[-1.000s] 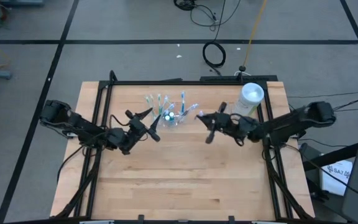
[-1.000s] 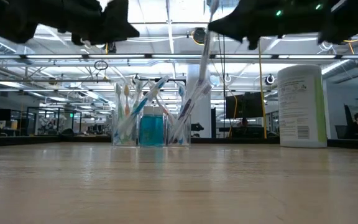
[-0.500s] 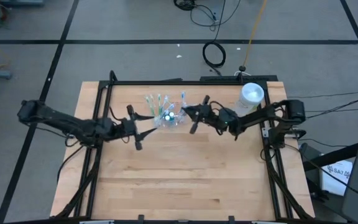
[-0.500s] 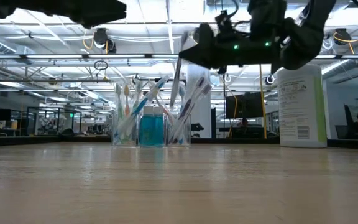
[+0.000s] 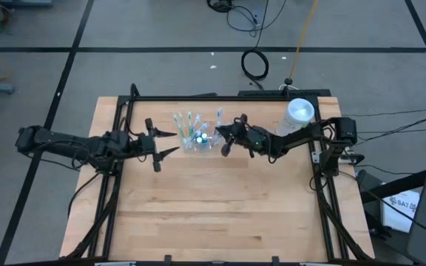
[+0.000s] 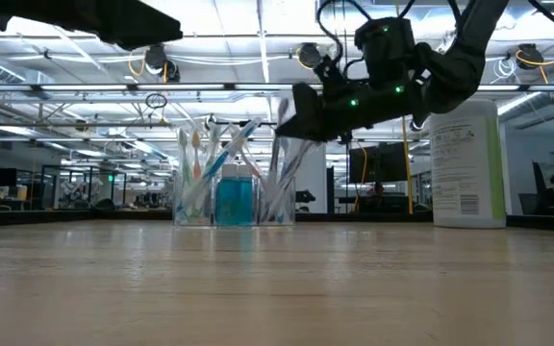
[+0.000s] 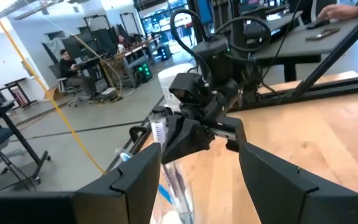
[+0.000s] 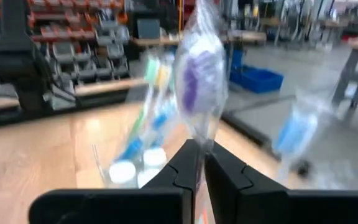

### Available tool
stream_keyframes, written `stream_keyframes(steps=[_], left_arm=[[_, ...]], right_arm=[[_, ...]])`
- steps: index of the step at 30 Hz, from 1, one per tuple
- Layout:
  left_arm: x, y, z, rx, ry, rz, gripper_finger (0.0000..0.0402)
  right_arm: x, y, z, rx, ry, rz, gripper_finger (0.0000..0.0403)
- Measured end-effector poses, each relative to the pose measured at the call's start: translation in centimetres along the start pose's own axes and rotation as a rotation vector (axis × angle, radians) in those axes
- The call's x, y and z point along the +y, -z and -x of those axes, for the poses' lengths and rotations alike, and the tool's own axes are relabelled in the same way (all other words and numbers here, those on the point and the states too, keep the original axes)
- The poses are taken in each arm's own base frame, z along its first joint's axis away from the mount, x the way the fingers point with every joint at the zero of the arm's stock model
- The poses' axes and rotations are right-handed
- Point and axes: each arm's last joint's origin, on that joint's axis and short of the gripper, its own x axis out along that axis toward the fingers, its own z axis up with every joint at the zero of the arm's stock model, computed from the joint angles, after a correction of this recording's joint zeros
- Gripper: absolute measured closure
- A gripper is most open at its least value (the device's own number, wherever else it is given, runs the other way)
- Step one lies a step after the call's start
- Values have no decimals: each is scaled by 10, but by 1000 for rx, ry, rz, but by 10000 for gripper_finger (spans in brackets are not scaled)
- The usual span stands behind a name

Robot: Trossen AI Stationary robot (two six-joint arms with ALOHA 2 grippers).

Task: Pick & Place toothbrushing station
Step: Put the violet toothbrush into the transparent organizer, then return to home position

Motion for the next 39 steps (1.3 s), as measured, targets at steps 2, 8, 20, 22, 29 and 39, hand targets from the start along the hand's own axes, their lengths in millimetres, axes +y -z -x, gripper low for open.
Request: stream_keyframes(steps=[2,8,20,22,29,39], left_arm=[[1,3,-1,22,-6,-6,176],[6,5,-2,44,-34,31,176],[9,6,-3,49,-52,17,176],[9,6,-3,53,-66,14,176],[7,12,-2,115,-65,133,176],[9,6,-1,54,-77,214,176]], right_arm=[[-2,5,0,50,6,-13,390],[-4,12,0,117,17,-8,388],[-4,12,0,125,-35,72,302],[-4,7,3,131,-35,74,288],[-4,-10,22,267,-51,97,269],[1,-47,72,394,-126,183,281]])
